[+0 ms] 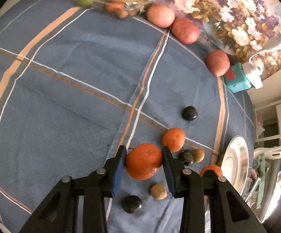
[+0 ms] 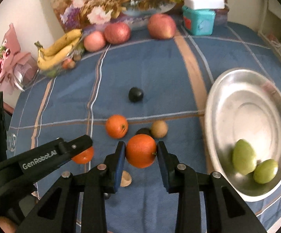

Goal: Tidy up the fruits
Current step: 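Carry both persimmons over the steel bowl and open both tools to drop them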

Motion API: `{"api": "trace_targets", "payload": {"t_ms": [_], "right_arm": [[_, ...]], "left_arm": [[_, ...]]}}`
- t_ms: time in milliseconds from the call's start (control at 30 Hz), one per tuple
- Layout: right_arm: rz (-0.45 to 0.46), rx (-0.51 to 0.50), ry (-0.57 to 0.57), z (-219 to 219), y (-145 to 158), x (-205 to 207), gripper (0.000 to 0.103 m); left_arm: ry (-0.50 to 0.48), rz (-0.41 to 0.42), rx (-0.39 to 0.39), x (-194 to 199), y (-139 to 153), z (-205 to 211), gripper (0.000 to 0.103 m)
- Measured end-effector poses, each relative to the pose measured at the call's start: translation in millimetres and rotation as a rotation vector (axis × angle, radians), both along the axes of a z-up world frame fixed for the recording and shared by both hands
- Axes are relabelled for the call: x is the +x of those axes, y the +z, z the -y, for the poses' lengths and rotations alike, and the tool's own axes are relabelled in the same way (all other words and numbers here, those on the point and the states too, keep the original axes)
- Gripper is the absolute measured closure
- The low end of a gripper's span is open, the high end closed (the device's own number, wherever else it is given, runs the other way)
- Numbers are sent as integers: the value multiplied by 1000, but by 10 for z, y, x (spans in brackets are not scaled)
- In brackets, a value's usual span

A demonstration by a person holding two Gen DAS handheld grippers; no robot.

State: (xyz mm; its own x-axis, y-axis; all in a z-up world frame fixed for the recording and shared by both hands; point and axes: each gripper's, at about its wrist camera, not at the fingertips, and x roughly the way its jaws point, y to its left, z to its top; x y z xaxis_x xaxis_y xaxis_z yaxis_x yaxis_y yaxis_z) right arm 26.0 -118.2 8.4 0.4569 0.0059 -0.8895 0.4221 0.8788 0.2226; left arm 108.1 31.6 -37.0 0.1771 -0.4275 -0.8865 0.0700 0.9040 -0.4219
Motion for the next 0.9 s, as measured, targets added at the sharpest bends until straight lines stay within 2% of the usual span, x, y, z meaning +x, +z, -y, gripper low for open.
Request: {"api": "trace_targets", "payload": {"t_ms": [133, 300, 533, 733, 900], "right_arm": [[14, -31, -85, 301, 124, -116, 69], [-5, -55, -268, 861, 175, -416, 69], [-38, -66, -501, 1519, 94, -941, 69], [-42, -66, -557, 1767, 60, -1150, 69], [-55, -58, -548, 1787, -9, -1130, 68]], "left_arm": [[-9, 22, -19, -35, 93, 38, 64], [-61, 52, -33, -105, 190, 284, 64], [-270, 115, -63, -459, 359, 973, 64], [-451, 186, -82, -769, 428, 1580, 64], [-509, 211, -45, -830, 349, 1836, 64]]}}
